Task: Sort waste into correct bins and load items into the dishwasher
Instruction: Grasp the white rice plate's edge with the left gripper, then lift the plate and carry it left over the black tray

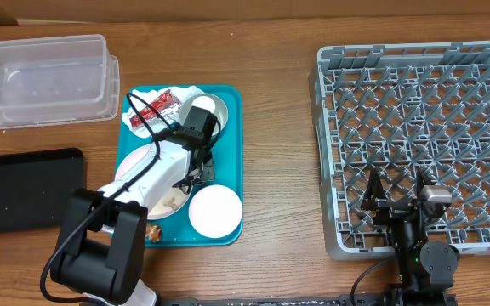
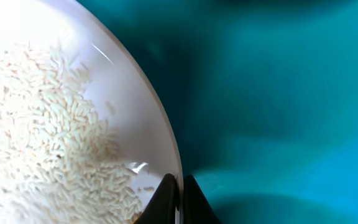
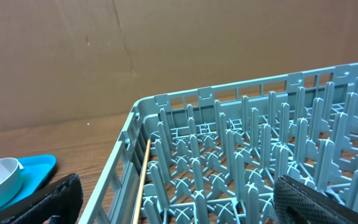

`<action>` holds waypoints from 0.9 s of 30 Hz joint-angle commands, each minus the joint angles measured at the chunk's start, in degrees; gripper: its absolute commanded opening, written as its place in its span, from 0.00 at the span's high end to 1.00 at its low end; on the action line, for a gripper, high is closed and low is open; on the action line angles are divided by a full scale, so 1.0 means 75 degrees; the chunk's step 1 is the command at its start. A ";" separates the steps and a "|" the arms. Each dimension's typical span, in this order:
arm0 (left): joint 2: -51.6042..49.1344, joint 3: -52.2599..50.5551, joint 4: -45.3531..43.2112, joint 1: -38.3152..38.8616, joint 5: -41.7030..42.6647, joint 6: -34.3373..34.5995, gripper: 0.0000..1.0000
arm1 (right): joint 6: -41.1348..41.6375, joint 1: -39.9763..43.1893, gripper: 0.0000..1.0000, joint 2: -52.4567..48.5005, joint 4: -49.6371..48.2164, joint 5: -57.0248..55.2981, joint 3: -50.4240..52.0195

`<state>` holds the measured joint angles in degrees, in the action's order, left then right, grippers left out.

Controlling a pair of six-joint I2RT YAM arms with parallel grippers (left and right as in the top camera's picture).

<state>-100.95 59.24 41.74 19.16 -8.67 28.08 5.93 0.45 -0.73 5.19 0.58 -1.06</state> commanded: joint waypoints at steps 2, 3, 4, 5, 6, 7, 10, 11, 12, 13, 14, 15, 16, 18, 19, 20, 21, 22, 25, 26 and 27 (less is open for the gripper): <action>-0.0038 0.0140 0.0020 0.0052 0.0012 0.0026 0.96 | -0.0052 0.0035 0.00 0.0076 -0.0050 -0.0070 0.0079; -0.0038 0.0152 0.0020 0.0052 0.0012 0.0026 0.96 | -0.0052 0.0035 0.00 0.0076 -0.0050 -0.0070 0.0079; -0.0038 0.0172 0.0032 0.0052 0.0015 0.0026 0.96 | -0.0052 0.0038 0.00 0.0076 -0.0050 -0.0070 0.0079; -0.0038 0.0201 0.0052 0.0052 0.0015 0.0026 0.96 | -0.0052 0.0038 0.00 0.0076 -0.0050 -0.0070 0.0079; -0.0038 0.0254 0.0108 0.0052 0.0012 0.0026 0.96 | -0.0052 0.0038 0.00 0.0076 -0.0050 -0.0070 0.0079; -0.0038 0.0344 0.0227 0.0052 -0.0006 0.0026 0.96 | -0.0052 0.0038 0.00 0.0076 -0.0050 -0.0070 0.0079; -0.0035 0.0755 0.0720 0.0052 -0.0131 0.0026 0.96 | -0.0052 0.0035 0.00 0.0076 -0.0050 -0.0070 0.0079; -0.0035 0.0933 0.0898 0.0052 -0.0134 0.0026 0.96 | -0.0052 0.0038 0.00 0.0076 -0.0050 -0.0070 0.0079; -0.0035 0.1119 0.1087 0.0050 -0.0134 0.0026 0.96 | -0.0052 0.0038 0.00 0.0076 -0.0050 -0.0070 0.0079; -0.0035 0.1329 0.1288 0.0050 -0.0134 0.0026 0.96 | -0.0052 0.0038 0.00 0.0076 -0.0050 -0.0070 0.0079; -0.0035 0.1542 0.1489 0.0050 -0.0134 0.0026 0.96 | -0.0052 0.0038 0.00 0.0076 -0.0050 -0.0070 0.0079; -0.0035 0.1754 0.1690 0.0050 -0.0140 0.0026 0.96 | -0.0052 0.0038 0.00 0.0076 -0.0050 -0.0070 0.0079; -0.0035 0.1955 0.1868 0.0050 -0.0163 0.0026 0.96 | -0.0052 0.0038 0.00 0.0076 -0.0050 -0.0070 0.0079; -0.0035 0.2340 0.2221 0.0050 -0.0207 0.0026 0.96 | -0.0052 0.0038 0.00 0.0076 -0.0050 -0.0070 0.0079; -0.0035 0.2515 0.2381 0.0050 -0.0254 0.0026 0.96 | -0.0052 0.0035 0.00 0.0076 -0.0050 -0.0070 0.0079; -0.0035 0.2678 0.2524 0.0050 -0.0286 0.0023 0.96 | -0.0052 0.0038 0.00 0.0076 -0.0050 -0.0070 0.0079; -0.0035 0.2836 0.2669 0.0050 -0.0306 0.0023 0.96 | -0.0052 0.0035 0.00 0.0076 -0.0050 -0.0070 0.0079; -0.0035 0.2975 0.2795 0.0050 -0.0312 0.0023 0.96 | -0.0052 0.0038 0.00 0.0076 -0.0050 -0.0070 0.0079; -0.0035 0.3287 0.3045 0.0047 -0.0376 0.0020 0.96 | -0.0052 0.0038 0.00 0.0076 -0.0050 -0.0070 0.0079; -0.0035 0.3354 0.3092 0.0047 -0.0431 0.0023 0.96 | -0.0052 0.0038 0.00 0.0076 -0.0050 -0.0070 0.0079; -0.0035 0.3407 0.3133 0.0047 -0.0495 0.0023 0.96 | -0.0052 0.0038 0.00 0.0076 -0.0050 -0.0070 0.0079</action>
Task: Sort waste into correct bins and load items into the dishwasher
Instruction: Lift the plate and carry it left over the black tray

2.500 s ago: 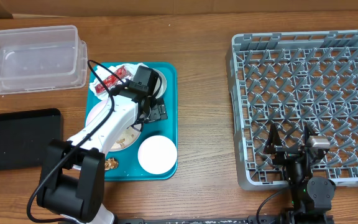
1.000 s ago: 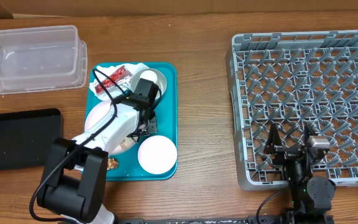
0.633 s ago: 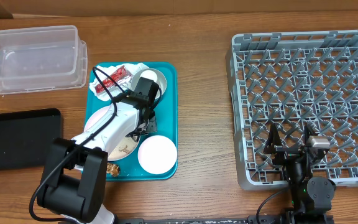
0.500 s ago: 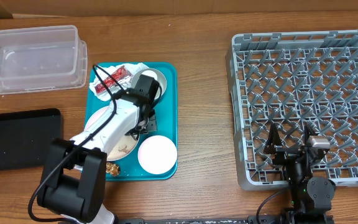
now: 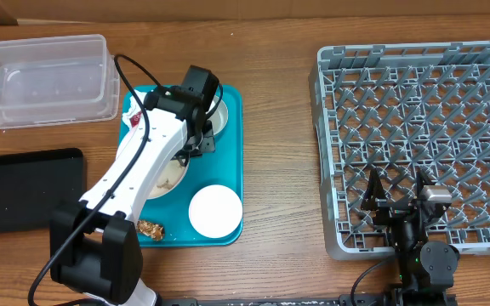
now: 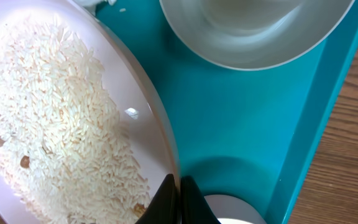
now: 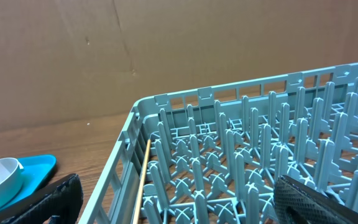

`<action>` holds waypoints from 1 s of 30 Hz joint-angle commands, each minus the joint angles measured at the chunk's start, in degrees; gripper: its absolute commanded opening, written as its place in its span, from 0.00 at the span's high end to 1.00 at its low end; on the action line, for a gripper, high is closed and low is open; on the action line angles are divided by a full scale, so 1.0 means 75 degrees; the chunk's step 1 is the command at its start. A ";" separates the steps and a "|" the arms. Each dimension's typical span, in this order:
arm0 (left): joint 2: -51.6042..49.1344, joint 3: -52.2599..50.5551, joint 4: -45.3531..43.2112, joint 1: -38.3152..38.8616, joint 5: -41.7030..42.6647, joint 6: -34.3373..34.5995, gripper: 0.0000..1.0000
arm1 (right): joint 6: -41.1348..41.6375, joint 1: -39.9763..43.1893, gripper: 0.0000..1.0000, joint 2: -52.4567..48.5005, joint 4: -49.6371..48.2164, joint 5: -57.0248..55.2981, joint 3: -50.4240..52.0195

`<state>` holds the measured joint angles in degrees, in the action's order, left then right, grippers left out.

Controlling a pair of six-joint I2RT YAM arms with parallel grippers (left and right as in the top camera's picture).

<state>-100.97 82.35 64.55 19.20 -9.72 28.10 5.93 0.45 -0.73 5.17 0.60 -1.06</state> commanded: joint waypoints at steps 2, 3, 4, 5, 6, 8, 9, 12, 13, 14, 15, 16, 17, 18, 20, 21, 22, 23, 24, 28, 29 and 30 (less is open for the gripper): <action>-0.0032 0.0414 0.0175 0.0038 -0.0562 0.0020 0.96 | -0.0052 0.0038 0.00 0.0076 -0.0047 -0.0073 0.0079; -0.0032 0.0446 0.0213 0.0029 -0.0708 0.0023 0.96 | -0.0052 0.0038 0.00 0.0076 -0.0047 -0.0073 0.0079; -0.0032 0.0487 0.0242 0.0006 -0.0822 0.0023 0.96 | -0.0052 0.0038 0.00 0.0076 -0.0047 -0.0073 0.0079; -0.0032 0.0530 0.0248 -0.0032 -0.0874 0.0020 0.96 | -0.0052 0.0035 0.00 0.0076 -0.0047 -0.0073 0.0079; -0.0032 0.0574 0.0248 -0.0102 -0.0877 0.0020 0.96 | -0.0052 0.0038 0.00 0.0076 -0.0047 -0.0073 0.0079; -0.0032 0.0699 0.0271 -0.0326 -0.0813 0.0015 0.96 | -0.0052 0.0038 0.00 0.0076 -0.0047 -0.0073 0.0079; -0.0032 0.0769 0.0286 -0.0469 -0.0816 -0.0006 0.96 | -0.0052 0.0038 0.00 0.0076 -0.0047 -0.0073 0.0079; -0.0032 0.0991 0.0289 -0.0991 -0.0758 -0.0201 0.96 | -0.0052 0.0038 0.00 0.0076 -0.0047 -0.0073 0.0079; -0.0032 0.1052 0.0283 -0.1145 -0.0726 -0.0207 0.96 | -0.0052 0.0038 0.00 0.0076 -0.0047 -0.0073 0.0079; -0.0032 0.1122 0.0268 -0.1338 -0.0691 -0.0210 0.96 | -0.0052 0.0038 0.00 0.0076 -0.0047 -0.0073 0.0079; -0.0032 0.1195 0.0230 -0.1553 -0.0627 -0.0248 0.96 | -0.0052 0.0038 0.00 0.0076 -0.0047 -0.0073 0.0079; -0.0032 0.1241 0.0163 -0.1743 -0.0495 -0.0356 0.96 | -0.0052 0.0038 0.00 0.0076 -0.0047 -0.0073 0.0079; -0.0032 0.1276 0.0093 -0.1938 -0.0356 -0.0431 0.96 | -0.0052 0.0038 0.00 0.0076 -0.0047 -0.0073 0.0079; -0.0032 0.1291 0.0006 -0.2136 -0.0204 -0.0493 0.96 | -0.0052 0.0038 0.00 0.0076 -0.0047 -0.0073 0.0079; -0.0032 0.1291 -0.0137 -0.2547 0.0149 -0.0522 0.96 | -0.0052 0.0038 0.00 0.0076 -0.0047 -0.0073 0.0079; -0.0032 0.1291 -0.0198 -0.2763 0.0341 -0.0522 0.96 | -0.0052 0.0038 0.00 0.0076 -0.0047 -0.0073 0.0079; -0.0032 0.1291 -0.0254 -0.2987 0.0551 -0.0522 0.96 | -0.0052 0.0038 0.00 0.0076 -0.0047 -0.0073 0.0079; -0.0032 0.1291 -0.0309 -0.3214 0.0772 -0.0525 0.96 | -0.0052 0.0038 0.00 0.0076 -0.0047 -0.0073 0.0079; -0.0032 0.1291 -0.0370 -0.3442 0.1000 -0.0560 0.96 | -0.0052 0.0038 0.00 0.0076 -0.0047 -0.0073 0.0079; -0.0035 0.1288 -0.0685 -0.4363 0.1868 -0.0842 0.96 | -0.0052 0.0038 0.00 0.0076 -0.0047 -0.0073 0.0079; -0.0035 0.1288 -0.0740 -0.4575 0.2011 -0.0839 0.96 | -0.0052 0.0038 0.00 0.0076 -0.0047 -0.0073 0.0079; -0.0035 0.1288 -0.0793 -0.4779 0.2113 -0.0839 0.96 | -0.0052 0.0038 0.00 0.0076 -0.0047 -0.0073 0.0079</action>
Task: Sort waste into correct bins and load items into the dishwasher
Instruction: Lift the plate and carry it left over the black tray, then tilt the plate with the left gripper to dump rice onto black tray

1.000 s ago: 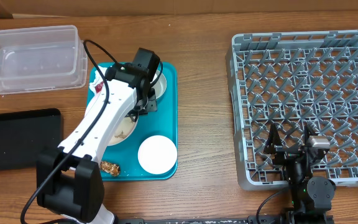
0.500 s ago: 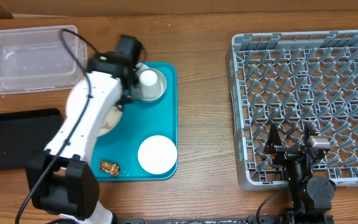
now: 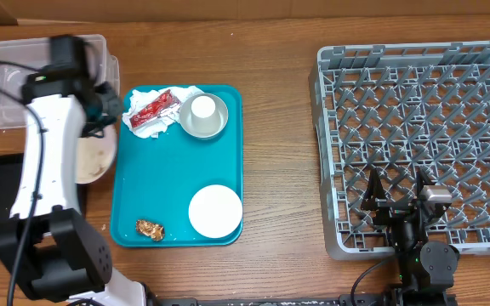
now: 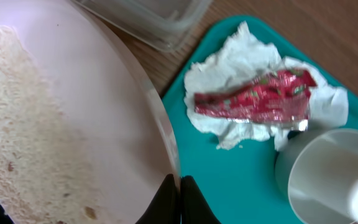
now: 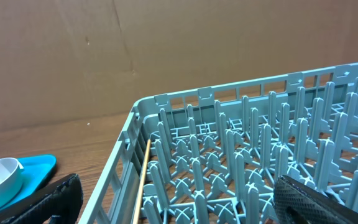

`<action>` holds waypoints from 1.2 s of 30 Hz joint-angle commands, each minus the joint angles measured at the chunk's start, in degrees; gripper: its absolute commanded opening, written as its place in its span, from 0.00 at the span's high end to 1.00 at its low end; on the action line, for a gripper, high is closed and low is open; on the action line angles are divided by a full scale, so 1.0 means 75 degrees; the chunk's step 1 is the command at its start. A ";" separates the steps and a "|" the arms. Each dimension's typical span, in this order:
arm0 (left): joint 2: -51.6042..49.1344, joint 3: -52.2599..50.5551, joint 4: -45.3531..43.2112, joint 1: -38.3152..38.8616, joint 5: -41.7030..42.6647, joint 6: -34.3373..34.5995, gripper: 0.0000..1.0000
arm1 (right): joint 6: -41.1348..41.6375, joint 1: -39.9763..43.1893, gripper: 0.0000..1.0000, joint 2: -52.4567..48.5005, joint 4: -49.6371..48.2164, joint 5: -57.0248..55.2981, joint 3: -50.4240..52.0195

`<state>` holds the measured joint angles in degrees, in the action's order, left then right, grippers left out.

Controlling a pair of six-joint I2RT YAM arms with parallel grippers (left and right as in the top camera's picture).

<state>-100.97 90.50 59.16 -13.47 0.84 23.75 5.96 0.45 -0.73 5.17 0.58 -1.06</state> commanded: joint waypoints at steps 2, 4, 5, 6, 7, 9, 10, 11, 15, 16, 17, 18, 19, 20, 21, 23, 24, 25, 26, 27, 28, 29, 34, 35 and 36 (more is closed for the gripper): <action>-0.0035 0.0198 -0.0152 -0.0778 0.0799 -0.0259 0.96 | -0.0055 0.0038 0.00 0.0076 -0.0047 -0.0070 0.0079; -0.0035 0.0198 -0.0236 -0.1081 0.0831 -0.0262 0.96 | -0.0055 0.0038 0.00 0.0076 -0.0047 -0.0070 0.0079; -0.0035 0.0198 -0.0280 -0.1215 0.0833 -0.0289 0.96 | -0.0055 0.0035 0.00 0.0076 -0.0047 -0.0070 0.0079; -0.0038 0.0198 -0.0321 -0.1335 0.0848 -0.0318 0.96 | -0.0055 0.0038 0.00 0.0076 -0.0047 -0.0070 0.0079; -0.0038 0.0198 -0.0356 -0.1457 0.0892 -0.0318 0.96 | -0.0055 0.0038 0.00 0.0076 -0.0047 -0.0070 0.0079; -0.0038 0.0198 -0.0414 -0.1617 0.1049 -0.0321 0.96 | -0.0055 0.0038 0.00 0.0076 -0.0047 -0.0070 0.0079; -0.0038 0.0195 -0.0449 -0.1690 0.1180 -0.0321 0.96 | -0.0055 0.0038 0.00 0.0076 -0.0047 -0.0070 0.0079; -0.0038 0.0181 -0.0493 -0.1760 0.1332 -0.0350 0.96 | -0.0055 0.0038 0.00 0.0076 -0.0047 -0.0070 0.0079; -0.0041 0.0058 -0.0615 -0.1982 0.1699 -0.0399 0.96 | -0.0055 0.0038 0.00 0.0076 -0.0047 -0.0070 0.0079; -0.0041 0.0044 -0.0615 -0.2043 0.1696 -0.0399 0.96 | -0.0055 0.0038 0.00 0.0076 -0.0047 -0.0070 0.0079; -0.0041 0.0041 -0.0615 -0.2104 0.1705 -0.0396 0.96 | -0.0055 0.0038 0.00 0.0076 -0.0047 -0.0070 0.0079; -0.0041 0.0041 -0.0618 -0.2165 0.1740 -0.0399 0.96 | -0.0055 0.0038 0.00 0.0076 -0.0047 -0.0070 0.0079; -0.0041 0.0041 -0.0644 -0.2226 0.1868 -0.0399 0.96 | -0.0055 0.0038 0.00 0.0076 -0.0047 -0.0070 0.0079; -0.0041 0.0041 -0.0673 -0.2299 0.2037 -0.0402 0.96 | -0.0055 0.0038 0.00 0.0076 -0.0047 -0.0070 0.0079; -0.0041 0.0041 -0.0702 -0.2378 0.2247 -0.0402 0.96 | -0.0055 0.0038 0.00 0.0076 -0.0047 -0.0070 0.0079; -0.0041 0.0041 -0.0729 -0.2550 0.2669 -0.0402 0.96 | -0.0055 0.0038 0.00 0.0076 -0.0047 -0.0070 0.0079; -0.0041 0.0041 -0.0729 -0.2623 0.2812 -0.0399 0.96 | -0.0055 0.0038 0.00 0.0076 -0.0047 -0.0070 0.0079; -0.0041 0.0041 -0.0729 -0.2704 0.2940 -0.0399 0.96 | -0.0055 0.0038 0.00 0.0076 -0.0047 -0.0070 0.0079; -0.0041 0.0041 -0.0726 -0.2774 0.3031 -0.0399 0.96 | -0.0055 0.0038 0.00 0.0076 -0.0047 -0.0070 0.0079; -0.0041 0.0041 -0.0720 -0.2838 0.3042 -0.0396 0.96 | -0.0055 0.0038 0.00 0.0076 -0.0047 -0.0070 0.0079; -0.0041 0.0041 -0.0694 -0.2911 0.3042 -0.0396 0.96 | -0.0055 0.0038 0.00 0.0076 -0.0047 -0.0070 0.0079; -0.0041 0.0041 -0.0673 -0.2958 0.3042 -0.0396 0.96 | -0.0055 0.0038 0.00 0.0076 -0.0047 -0.0070 0.0079; -0.0041 0.0041 -0.0525 -0.3156 0.3080 -0.0364 0.96 | -0.0055 0.0038 0.00 0.0076 -0.0047 -0.0070 0.0079; -0.0041 0.0041 -0.0498 -0.3179 0.3092 -0.0367 0.96 | -0.0055 0.0038 0.00 0.0076 -0.0047 -0.0070 0.0079; -0.0041 0.0041 -0.0478 -0.3206 0.3095 -0.0367 0.96 | -0.0055 0.0038 0.00 0.0076 -0.0047 -0.0070 0.0079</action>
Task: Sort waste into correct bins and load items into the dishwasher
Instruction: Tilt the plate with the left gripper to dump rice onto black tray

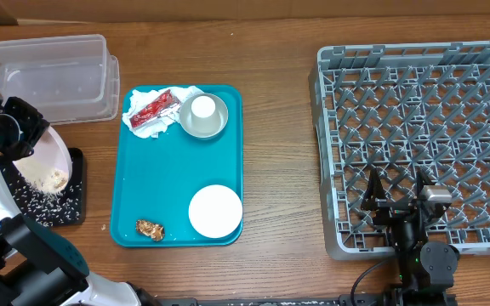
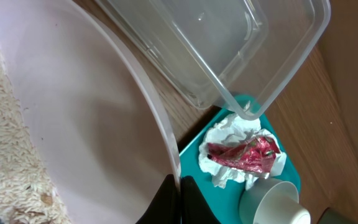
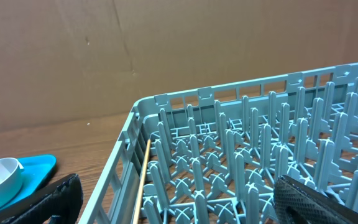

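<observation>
My left gripper (image 2: 179, 191) is shut on the rim of a pinkish-white plate (image 1: 42, 153). The plate is tilted over the black tray (image 1: 62, 208) at the far left. Rice (image 2: 5, 180) has slid to the plate's low side, and grains lie scattered on the black tray. On the teal tray (image 1: 177, 170) are a red wrapper on a napkin (image 1: 154, 108), a white cup in a metal bowl (image 1: 203, 114), a white round dish (image 1: 215, 210) and a food scrap (image 1: 150, 228). My right gripper (image 1: 396, 197) stands open over the dish rack (image 1: 419, 127).
A clear plastic bin (image 1: 49, 76) stands at the back left, just beyond the plate. A thin wooden stick (image 3: 143, 180) lies along the inside of the rack's near wall. Bare wooden table (image 1: 279, 170) separates the teal tray from the rack.
The left gripper and plate have moved from beside the clear bin to over the black tray. The plate is now tilted, and rice lies on the black tray. The right arm is unmoved.
At first the left gripper was shut on the plate's rim, with the plate down on the teal tray. Then the plate was held above the tray, then at the left by the clear bin. Now it is tipped over the black tray with rice spilled there.
</observation>
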`<action>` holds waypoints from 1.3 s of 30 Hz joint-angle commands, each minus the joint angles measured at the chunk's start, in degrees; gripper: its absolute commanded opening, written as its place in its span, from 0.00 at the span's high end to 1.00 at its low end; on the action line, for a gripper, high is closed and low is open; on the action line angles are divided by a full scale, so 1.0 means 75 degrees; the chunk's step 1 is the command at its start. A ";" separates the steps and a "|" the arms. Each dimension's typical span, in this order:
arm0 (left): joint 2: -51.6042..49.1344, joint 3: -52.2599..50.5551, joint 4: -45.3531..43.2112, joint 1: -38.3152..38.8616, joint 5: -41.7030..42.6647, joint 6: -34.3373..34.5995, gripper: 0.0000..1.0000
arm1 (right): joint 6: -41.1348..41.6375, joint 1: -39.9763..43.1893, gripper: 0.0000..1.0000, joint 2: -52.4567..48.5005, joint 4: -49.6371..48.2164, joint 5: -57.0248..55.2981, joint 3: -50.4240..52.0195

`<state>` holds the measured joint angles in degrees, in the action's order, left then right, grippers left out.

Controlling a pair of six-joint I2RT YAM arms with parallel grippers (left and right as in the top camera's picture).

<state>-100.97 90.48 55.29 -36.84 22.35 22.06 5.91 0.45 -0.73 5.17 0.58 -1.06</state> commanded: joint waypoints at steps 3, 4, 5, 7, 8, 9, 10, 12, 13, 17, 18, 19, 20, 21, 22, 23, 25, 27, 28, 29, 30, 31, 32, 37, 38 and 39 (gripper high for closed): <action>-0.0041 0.0044 0.0111 -0.0137 0.0227 -0.0143 0.96 | -0.0050 0.0038 0.00 0.0076 -0.0047 -0.0070 0.0079; -0.0041 0.0044 0.0134 -0.0146 0.0224 -0.0143 0.96 | -0.0052 0.0038 0.00 0.0076 -0.0047 -0.0070 0.0079; -0.0041 0.0044 0.0140 -0.0152 0.0227 -0.0143 0.96 | -0.0050 0.0038 0.00 0.0076 -0.0047 -0.0070 0.0079; -0.0041 0.0044 0.0134 -0.0154 0.0227 -0.0134 0.96 | -0.0050 0.0035 0.00 0.0076 -0.0047 -0.0070 0.0079; -0.0041 0.0044 0.0134 -0.0154 0.0224 -0.0093 0.96 | -0.0050 0.0035 0.00 0.0076 -0.0047 -0.0070 0.0079; -0.0041 0.0044 0.0131 -0.0154 0.0227 -0.0082 0.96 | -0.0050 0.0038 0.00 0.0076 -0.0047 -0.0070 0.0079; -0.0041 0.0044 0.0128 -0.0154 0.0227 -0.0064 0.96 | -0.0050 0.0038 0.00 0.0076 -0.0047 -0.0070 0.0079; -0.0041 0.0044 0.0134 -0.0154 0.0230 -0.0023 0.96 | -0.0050 0.0038 0.00 0.0076 -0.0047 -0.0070 0.0079; -0.0041 0.0044 0.0131 -0.0154 0.0230 -0.0026 0.96 | -0.0050 0.0038 0.00 0.0076 -0.0047 -0.0070 0.0079; -0.0041 0.0044 0.0143 -0.0154 0.0230 -0.0029 0.96 | -0.0050 0.0038 0.00 0.0076 -0.0047 -0.0070 0.0079; -0.0041 0.0044 0.0163 -0.0154 0.0224 -0.0029 0.96 | -0.0050 0.0038 0.00 0.0076 -0.0047 -0.0070 0.0079; -0.0041 0.0044 0.0172 -0.0154 0.0227 -0.0029 0.96 | -0.0050 0.0038 0.00 0.0076 -0.0047 -0.0070 0.0079; -0.0041 0.0044 0.0184 -0.0154 0.0227 -0.0029 0.96 | -0.0050 0.0038 0.00 0.0076 -0.0047 -0.0070 0.0079; -0.0041 0.0044 0.0187 -0.0154 0.0227 -0.0029 0.96 | -0.0050 0.0035 0.00 0.0076 -0.0047 -0.0070 0.0079; -0.0041 0.0044 0.0189 -0.0154 0.0227 -0.0029 0.96 | -0.0050 0.0038 0.00 0.0076 -0.0047 -0.0070 0.0079; -0.0041 0.0044 0.0187 -0.0154 0.0227 -0.0029 0.96 | -0.0050 0.0038 0.00 0.0076 -0.0047 -0.0070 0.0079; -0.0041 0.0044 0.0192 -0.0154 0.0227 -0.0029 0.96 | -0.0050 0.0038 0.00 0.0076 -0.0047 -0.0070 0.0079; -0.0041 0.0044 0.0195 -0.0154 0.0227 -0.0029 0.96 | -0.0050 0.0035 0.00 0.0076 -0.0047 -0.0070 0.0079; -0.0041 0.0044 0.0198 -0.0154 0.0224 -0.0029 0.96 | -0.0050 0.0038 0.00 0.0076 -0.0047 -0.0070 0.0079; -0.0041 0.0044 0.0204 -0.0154 0.0224 -0.0029 0.96 | -0.0050 0.0035 0.00 0.0076 -0.0047 -0.0070 0.0079; -0.0041 0.0044 0.0216 -0.0154 0.0224 -0.0032 0.96 | -0.0050 0.0035 0.00 0.0076 -0.0047 -0.0070 0.0079; -0.0041 0.0044 0.0221 -0.0154 0.0221 -0.0029 0.96 | -0.0050 0.0038 0.00 0.0076 -0.0047 -0.0070 0.0079; -0.0041 0.0044 0.0224 -0.0154 0.0221 -0.0032 0.96 | -0.0050 0.0038 0.00 0.0076 -0.0047 -0.0070 0.0079; -0.0041 0.0044 0.0224 -0.0154 0.0221 -0.0032 0.96 | -0.0050 0.0035 0.00 0.0076 -0.0047 -0.0070 0.0079; -0.0041 0.0044 0.0224 -0.0154 0.0221 -0.0032 0.96 | -0.0050 0.0038 0.00 0.0076 -0.0047 -0.0070 0.0079; -0.0041 0.0044 0.0224 -0.0154 0.0221 -0.0032 0.96 | -0.0050 0.0038 0.00 0.0076 -0.0047 -0.0070 0.0079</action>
<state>-100.97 90.48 57.04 -37.56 22.98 22.09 5.91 0.45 -0.73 5.15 0.58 -1.06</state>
